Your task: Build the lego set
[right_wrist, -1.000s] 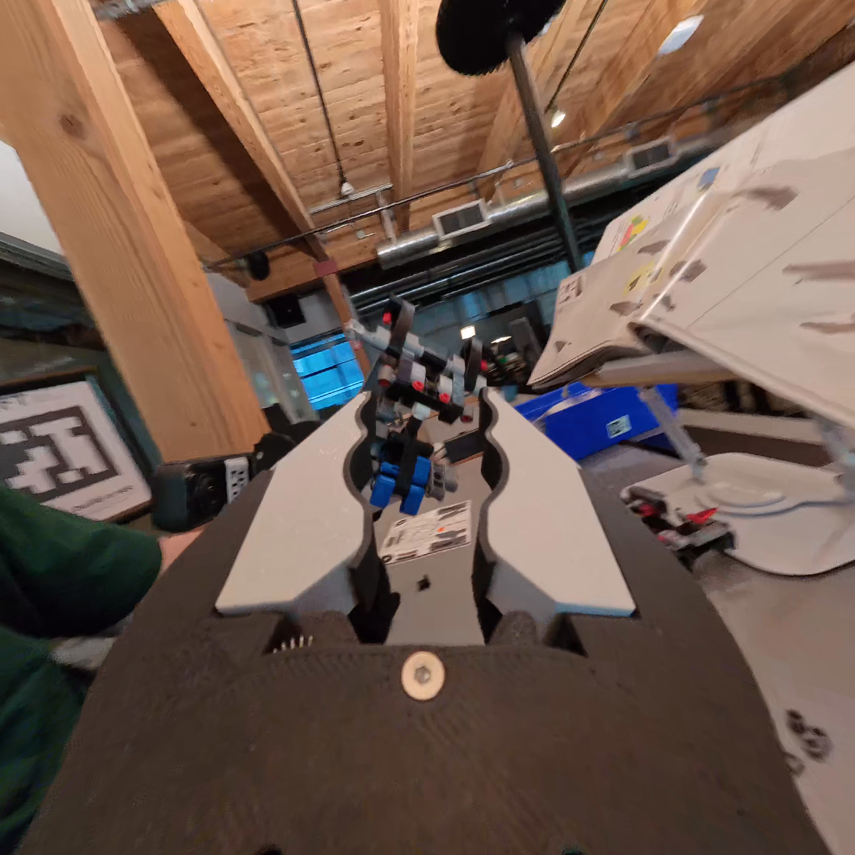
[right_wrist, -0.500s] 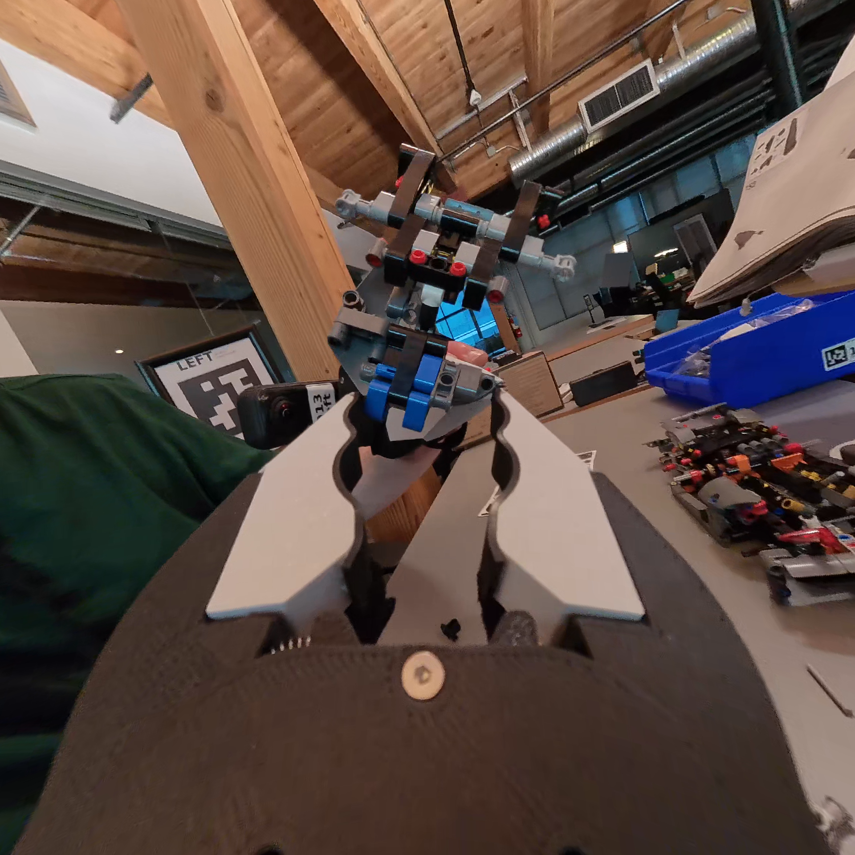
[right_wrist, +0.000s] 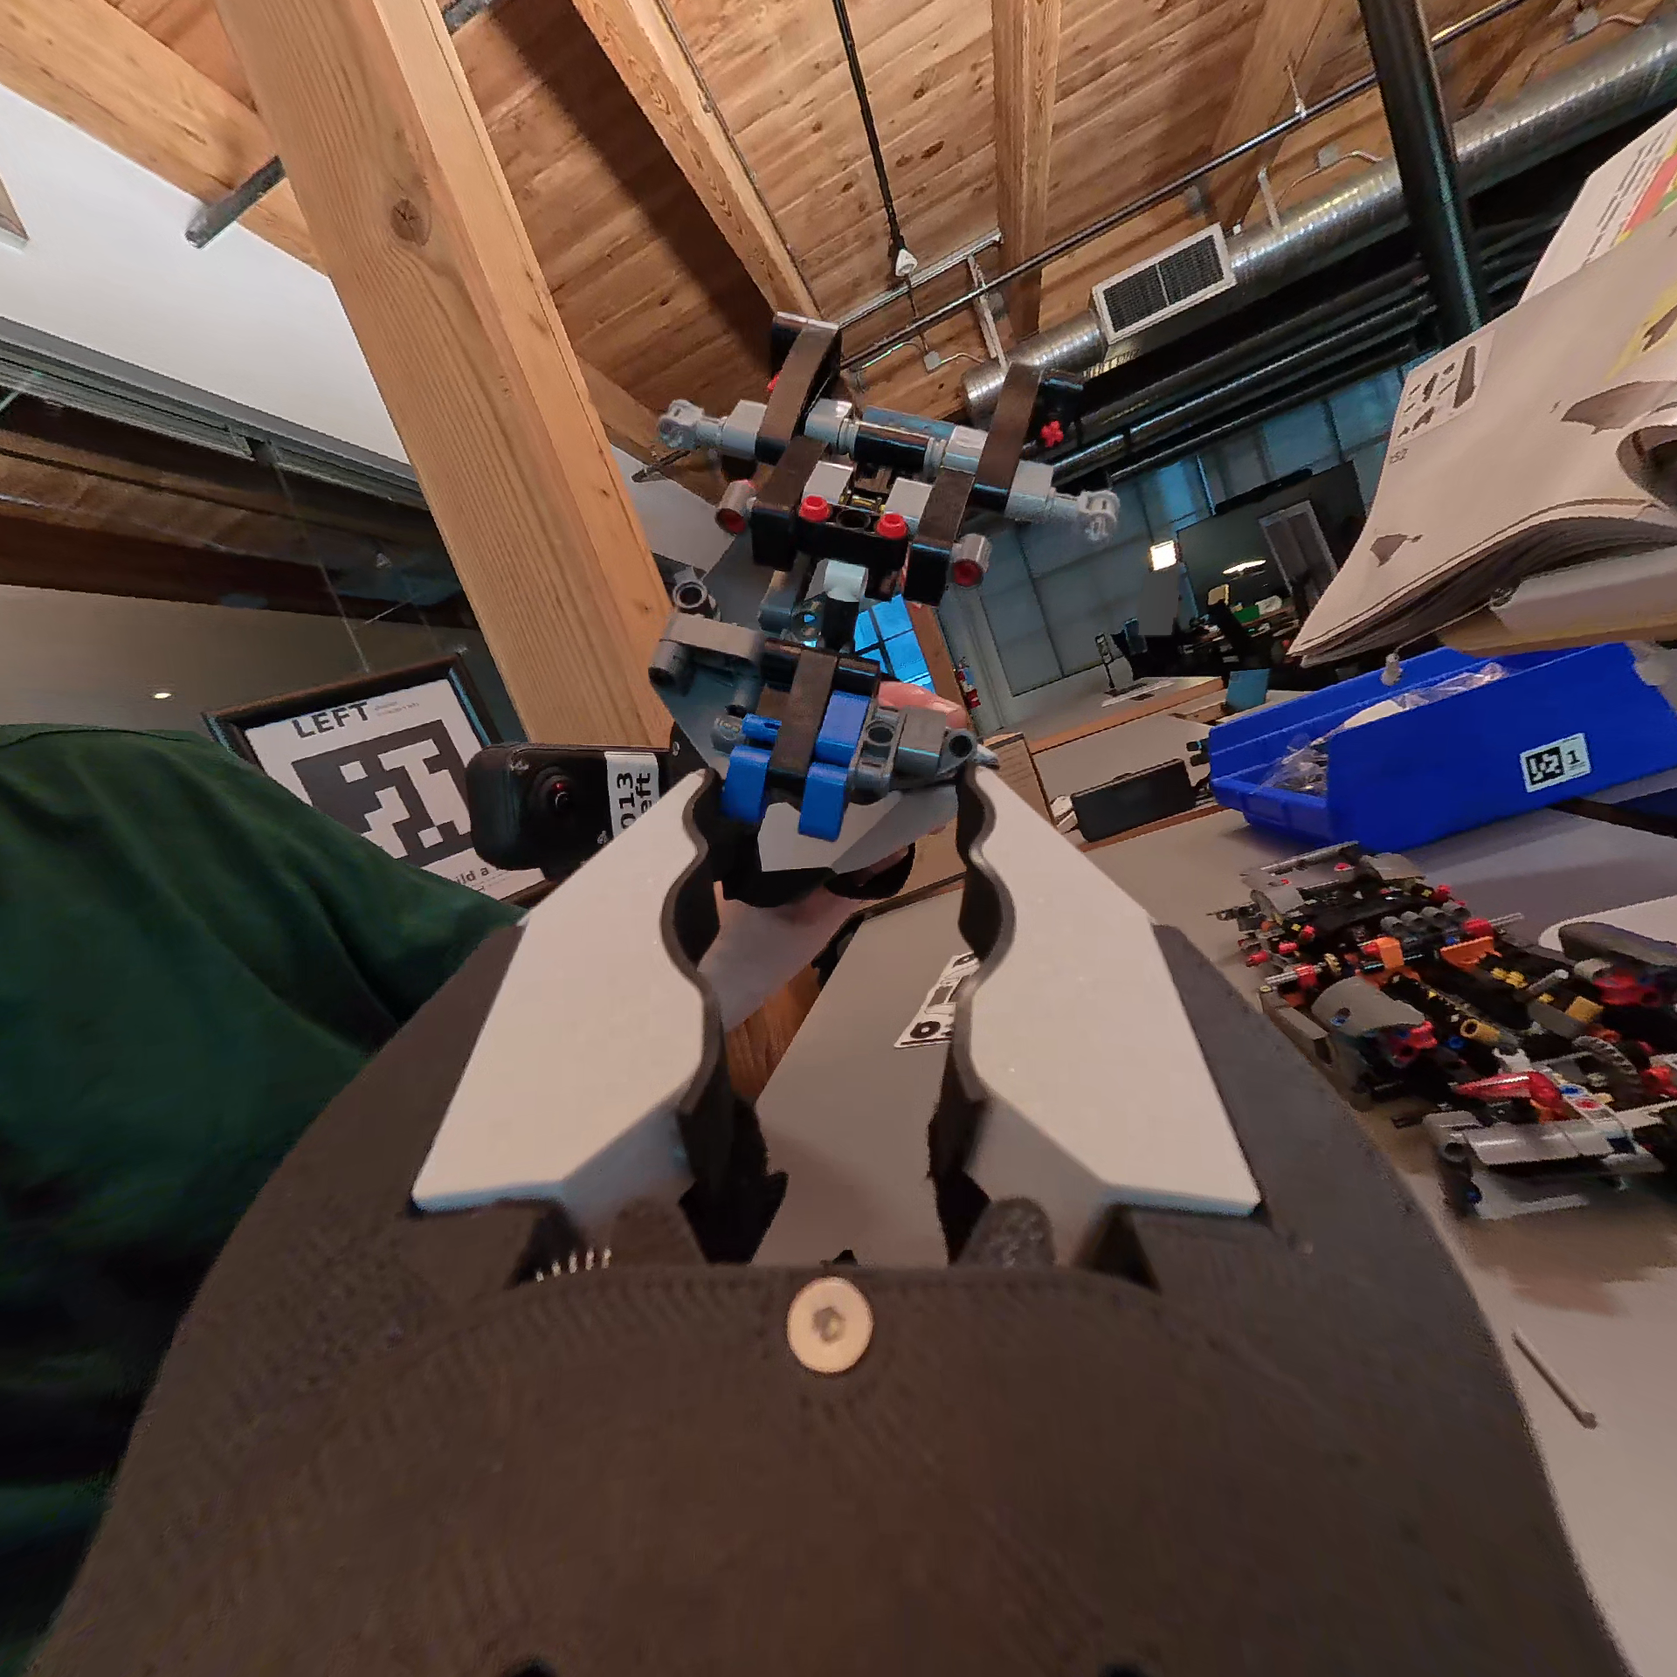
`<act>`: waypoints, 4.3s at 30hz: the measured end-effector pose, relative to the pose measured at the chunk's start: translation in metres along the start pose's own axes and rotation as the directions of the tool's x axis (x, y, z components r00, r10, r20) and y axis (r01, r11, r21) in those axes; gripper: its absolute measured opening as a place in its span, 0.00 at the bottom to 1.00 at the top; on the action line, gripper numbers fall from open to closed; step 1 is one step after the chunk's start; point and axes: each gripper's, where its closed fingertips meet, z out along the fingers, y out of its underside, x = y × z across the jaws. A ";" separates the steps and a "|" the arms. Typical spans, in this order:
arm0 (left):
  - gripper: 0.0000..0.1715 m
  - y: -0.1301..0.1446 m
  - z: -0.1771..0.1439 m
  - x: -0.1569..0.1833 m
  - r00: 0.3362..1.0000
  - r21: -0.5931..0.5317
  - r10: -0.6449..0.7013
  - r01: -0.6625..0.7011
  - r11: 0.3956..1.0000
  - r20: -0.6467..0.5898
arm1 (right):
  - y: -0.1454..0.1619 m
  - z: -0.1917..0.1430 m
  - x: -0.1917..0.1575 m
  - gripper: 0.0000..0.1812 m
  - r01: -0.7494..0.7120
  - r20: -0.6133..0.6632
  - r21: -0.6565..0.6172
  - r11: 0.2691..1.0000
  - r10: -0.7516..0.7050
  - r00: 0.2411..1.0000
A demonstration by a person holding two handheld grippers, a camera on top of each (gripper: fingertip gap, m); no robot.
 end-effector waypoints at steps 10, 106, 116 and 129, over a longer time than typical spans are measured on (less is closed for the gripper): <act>0.00 0.003 0.005 -0.003 1.000 -0.011 -0.007 0.007 1.000 0.017 | -0.003 -0.001 0.001 0.27 0.007 -0.009 0.028 1.000 -0.007 1.000; 0.09 -0.050 0.054 -0.002 0.826 0.141 -0.541 0.561 0.816 -0.158 | -0.024 -0.042 0.049 0.06 0.086 -0.342 0.116 0.990 -0.042 0.939; 0.06 -0.053 0.062 0.012 0.733 0.113 -0.624 0.668 0.735 -0.272 | -0.001 -0.033 0.063 0.02 0.059 -0.427 -0.011 0.998 -0.058 0.902; 0.05 -0.015 0.076 0.054 0.540 -0.042 -0.772 0.810 0.585 -0.336 | 0.039 -0.048 0.105 0.03 -0.126 -0.549 -0.070 0.990 0.067 0.833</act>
